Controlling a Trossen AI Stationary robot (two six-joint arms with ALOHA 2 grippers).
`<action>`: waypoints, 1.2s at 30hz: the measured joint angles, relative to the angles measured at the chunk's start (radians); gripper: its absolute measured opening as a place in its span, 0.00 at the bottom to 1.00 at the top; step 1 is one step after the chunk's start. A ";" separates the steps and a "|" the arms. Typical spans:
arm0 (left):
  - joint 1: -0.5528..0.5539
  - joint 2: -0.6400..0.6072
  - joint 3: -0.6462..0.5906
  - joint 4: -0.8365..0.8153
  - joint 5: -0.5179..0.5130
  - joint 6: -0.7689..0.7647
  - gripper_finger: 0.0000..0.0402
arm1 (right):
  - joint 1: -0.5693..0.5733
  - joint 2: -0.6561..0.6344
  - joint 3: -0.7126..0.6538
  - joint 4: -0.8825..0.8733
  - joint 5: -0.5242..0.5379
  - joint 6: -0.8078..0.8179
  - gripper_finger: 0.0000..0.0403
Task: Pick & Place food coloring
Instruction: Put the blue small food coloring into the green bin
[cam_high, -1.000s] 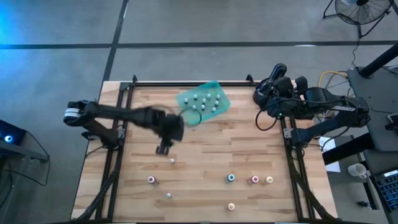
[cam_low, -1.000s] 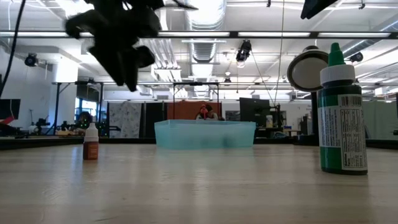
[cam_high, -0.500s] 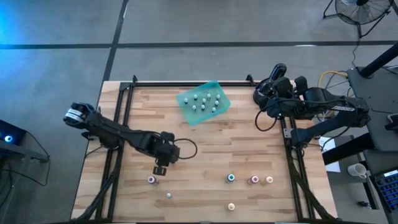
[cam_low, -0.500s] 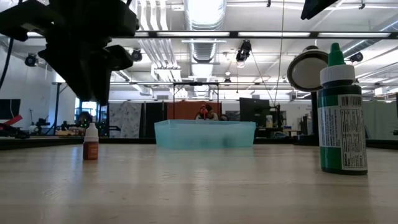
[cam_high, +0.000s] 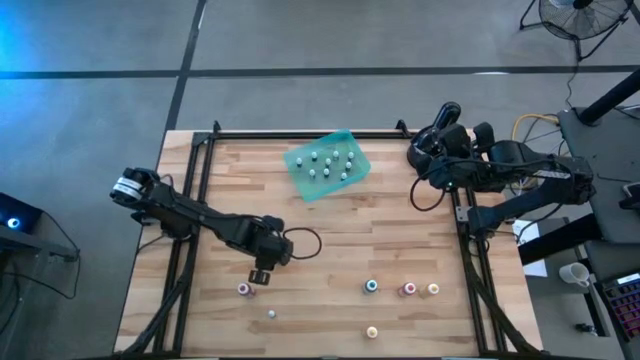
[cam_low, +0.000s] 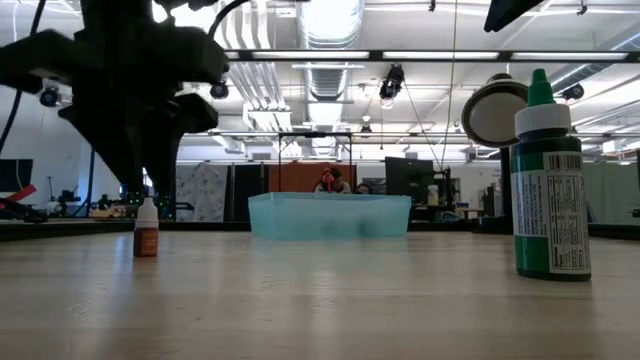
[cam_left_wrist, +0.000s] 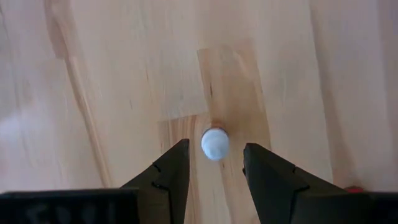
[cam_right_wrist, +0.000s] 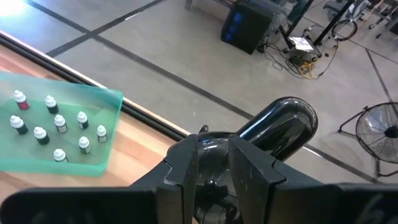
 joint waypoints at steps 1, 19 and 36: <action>0.000 0.000 -0.008 0.000 0.001 -0.001 0.31 | 0.000 0.000 0.000 0.000 0.000 -0.004 0.20; 0.000 0.012 -0.054 0.084 0.027 -0.034 0.31 | 0.000 0.000 -0.001 -0.001 0.000 -0.041 0.20; 0.001 0.032 -0.055 0.090 -0.002 -0.050 0.11 | 0.000 0.000 -0.001 -0.001 0.000 -0.041 0.20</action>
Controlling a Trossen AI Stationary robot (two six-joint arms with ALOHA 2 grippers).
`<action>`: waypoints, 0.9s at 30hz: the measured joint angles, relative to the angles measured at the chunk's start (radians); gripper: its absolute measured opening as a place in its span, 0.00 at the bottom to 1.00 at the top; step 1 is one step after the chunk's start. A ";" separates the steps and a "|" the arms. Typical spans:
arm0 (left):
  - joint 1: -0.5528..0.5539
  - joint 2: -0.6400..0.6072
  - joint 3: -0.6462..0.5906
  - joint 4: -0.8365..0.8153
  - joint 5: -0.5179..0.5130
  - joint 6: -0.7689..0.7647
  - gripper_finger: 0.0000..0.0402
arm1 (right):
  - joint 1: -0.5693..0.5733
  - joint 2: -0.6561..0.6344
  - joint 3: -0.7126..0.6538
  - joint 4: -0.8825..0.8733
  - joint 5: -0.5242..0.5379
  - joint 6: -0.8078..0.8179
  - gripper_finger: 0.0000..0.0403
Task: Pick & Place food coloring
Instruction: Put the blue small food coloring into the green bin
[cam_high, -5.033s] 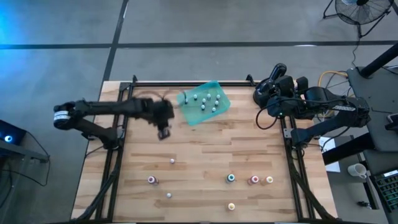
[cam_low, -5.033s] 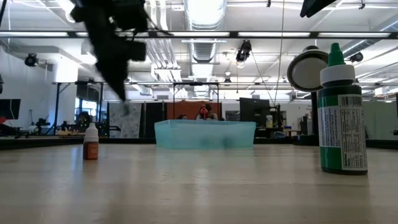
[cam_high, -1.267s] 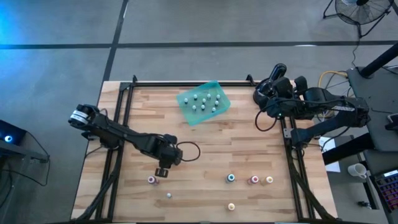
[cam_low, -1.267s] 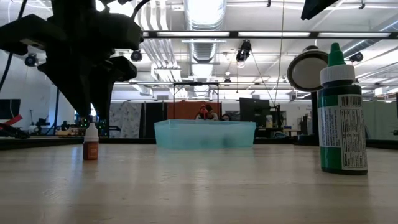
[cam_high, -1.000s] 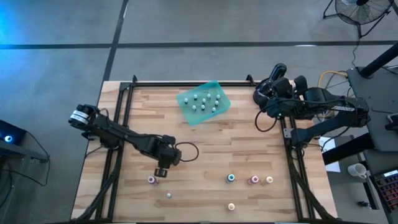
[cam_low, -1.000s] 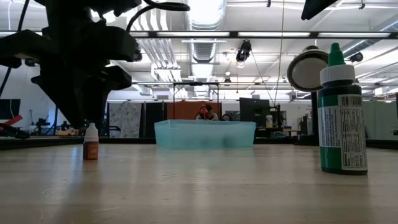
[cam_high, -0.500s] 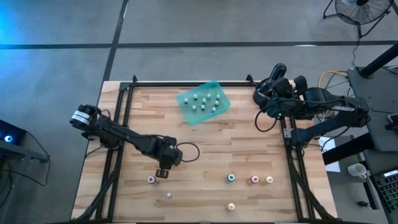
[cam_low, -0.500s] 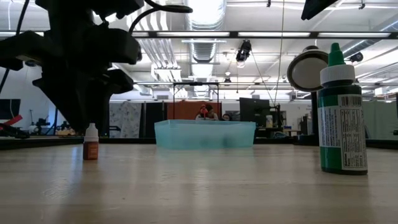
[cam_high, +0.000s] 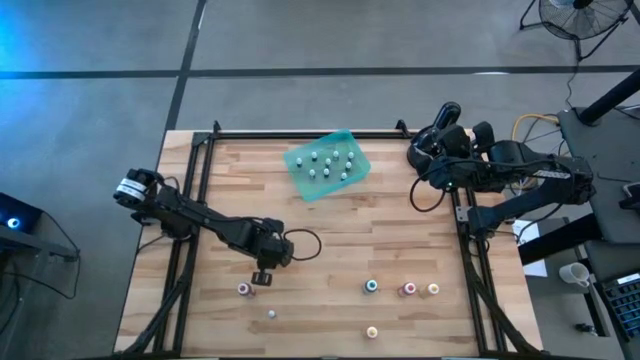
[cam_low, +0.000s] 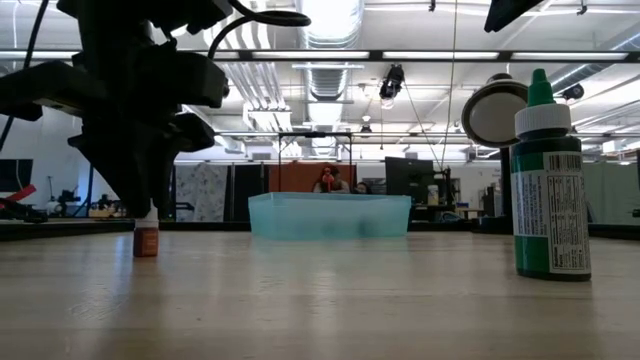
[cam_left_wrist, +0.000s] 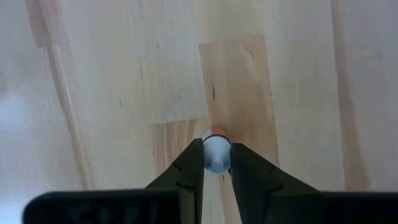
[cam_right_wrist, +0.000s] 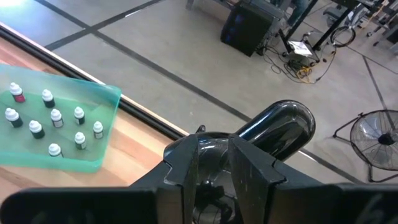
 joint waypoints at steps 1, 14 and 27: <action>0.000 0.000 0.000 0.000 0.000 0.000 0.10 | 0.000 0.000 0.000 0.000 0.000 0.000 0.20; 0.094 -0.001 0.048 -0.120 -0.035 0.023 0.08 | 0.000 0.000 -0.001 -0.001 0.000 -0.003 0.20; 0.525 -0.049 0.330 -0.186 -0.067 0.274 0.08 | 0.000 0.000 -0.001 -0.006 0.000 -0.003 0.20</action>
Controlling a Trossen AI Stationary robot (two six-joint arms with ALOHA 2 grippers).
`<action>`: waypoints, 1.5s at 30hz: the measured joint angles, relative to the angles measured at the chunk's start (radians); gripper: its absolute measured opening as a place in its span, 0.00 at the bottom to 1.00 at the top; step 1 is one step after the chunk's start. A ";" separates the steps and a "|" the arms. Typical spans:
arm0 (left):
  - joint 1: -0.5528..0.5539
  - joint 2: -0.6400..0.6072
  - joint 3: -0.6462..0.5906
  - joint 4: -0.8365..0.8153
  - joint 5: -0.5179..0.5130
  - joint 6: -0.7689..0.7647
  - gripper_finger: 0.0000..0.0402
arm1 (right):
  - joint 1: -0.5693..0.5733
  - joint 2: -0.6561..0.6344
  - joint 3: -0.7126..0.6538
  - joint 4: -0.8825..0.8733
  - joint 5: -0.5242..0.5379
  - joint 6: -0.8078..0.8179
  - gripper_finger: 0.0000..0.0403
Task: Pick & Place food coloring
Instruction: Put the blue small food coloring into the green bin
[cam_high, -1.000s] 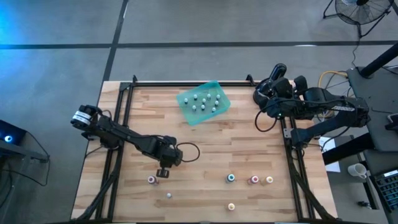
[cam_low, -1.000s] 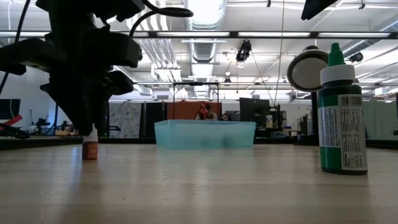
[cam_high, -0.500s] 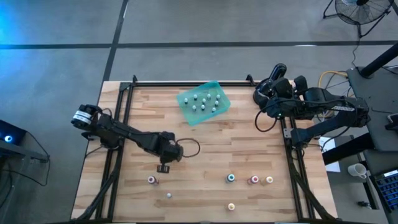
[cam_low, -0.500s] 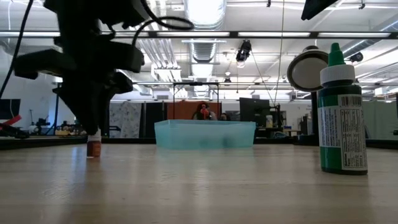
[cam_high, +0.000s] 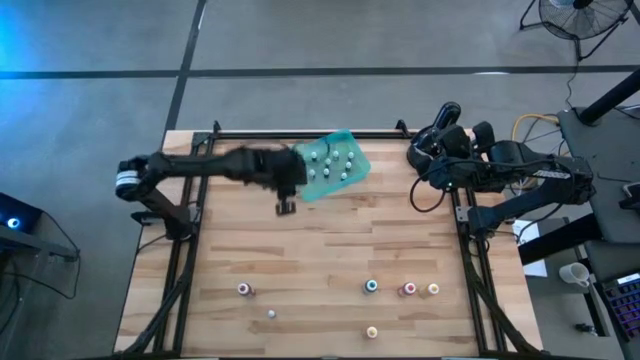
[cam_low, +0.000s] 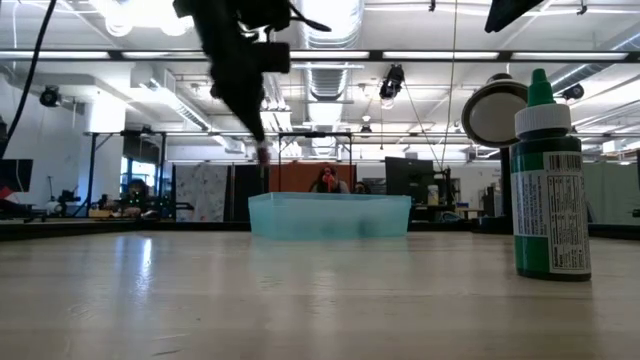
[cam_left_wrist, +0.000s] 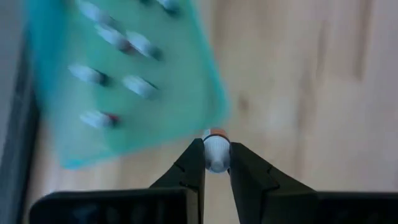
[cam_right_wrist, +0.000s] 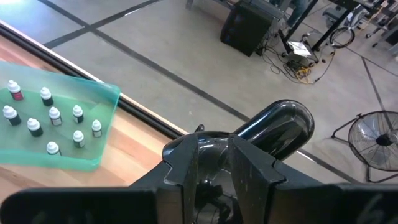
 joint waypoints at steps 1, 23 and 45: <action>0.031 0.002 0.024 0.008 0.001 0.017 0.08 | 0.000 0.000 0.000 0.000 0.000 0.000 0.20; 0.244 0.348 0.118 0.066 0.073 0.066 0.08 | -0.001 0.000 -0.001 0.004 0.003 0.030 0.20; 0.261 0.395 0.120 0.136 0.048 0.127 0.13 | -0.001 0.000 -0.002 0.011 0.009 0.031 0.20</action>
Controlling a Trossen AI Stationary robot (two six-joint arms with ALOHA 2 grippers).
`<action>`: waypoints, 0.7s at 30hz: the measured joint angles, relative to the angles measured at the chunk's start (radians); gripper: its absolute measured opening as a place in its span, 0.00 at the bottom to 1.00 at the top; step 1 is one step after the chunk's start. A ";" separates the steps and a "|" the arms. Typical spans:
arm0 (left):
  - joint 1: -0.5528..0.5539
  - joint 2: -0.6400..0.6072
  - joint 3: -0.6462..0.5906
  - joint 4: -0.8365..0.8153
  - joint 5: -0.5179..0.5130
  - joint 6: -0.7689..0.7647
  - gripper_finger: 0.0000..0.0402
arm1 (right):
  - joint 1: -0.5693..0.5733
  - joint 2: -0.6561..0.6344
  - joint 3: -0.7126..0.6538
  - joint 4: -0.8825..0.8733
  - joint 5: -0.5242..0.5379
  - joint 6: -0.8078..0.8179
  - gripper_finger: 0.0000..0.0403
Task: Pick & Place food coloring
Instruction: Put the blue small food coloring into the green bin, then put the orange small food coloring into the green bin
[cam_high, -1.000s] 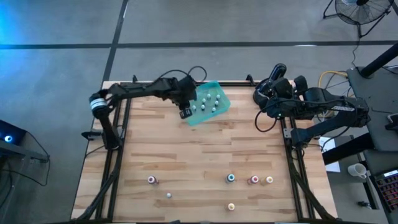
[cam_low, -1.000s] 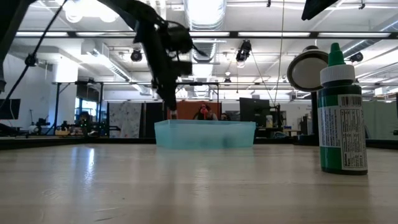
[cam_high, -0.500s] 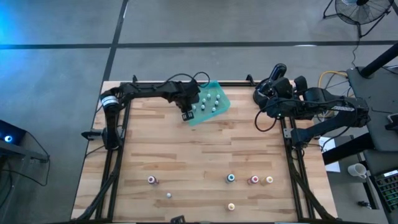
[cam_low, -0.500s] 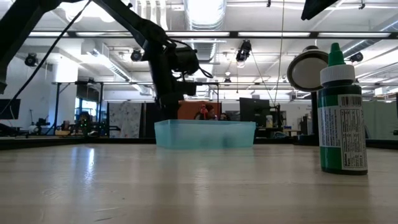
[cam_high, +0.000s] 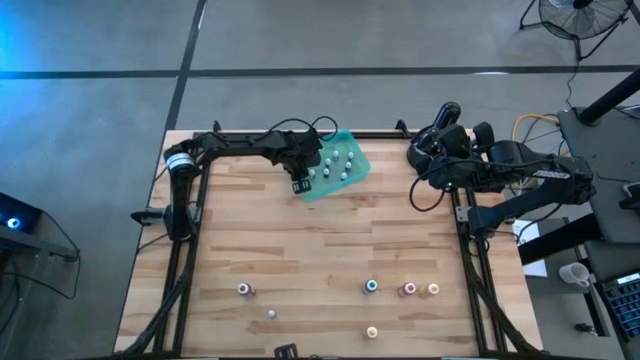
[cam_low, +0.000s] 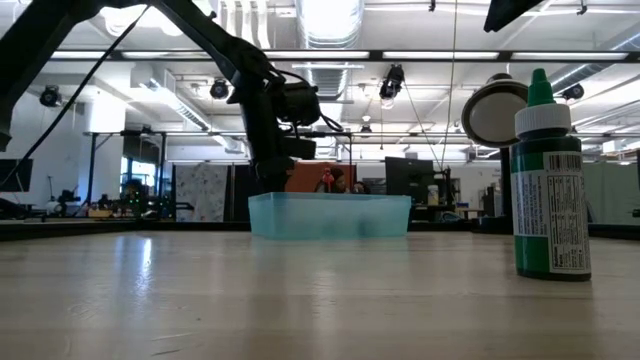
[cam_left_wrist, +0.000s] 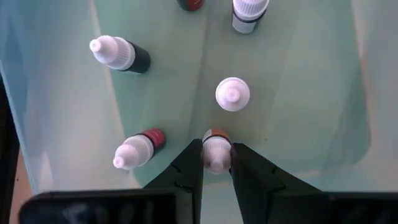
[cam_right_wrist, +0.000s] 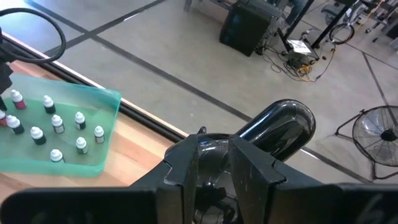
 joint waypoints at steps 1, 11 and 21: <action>0.000 0.000 0.002 -0.001 0.000 0.001 0.14 | 0.000 0.000 0.000 0.000 0.000 0.000 0.20; -0.004 -0.006 0.083 -0.065 -0.001 0.017 0.26 | 0.000 0.000 0.000 0.000 0.003 0.000 0.20; -0.098 -0.176 0.153 -0.359 0.099 0.252 0.26 | -0.006 0.000 0.000 0.000 0.002 0.000 0.20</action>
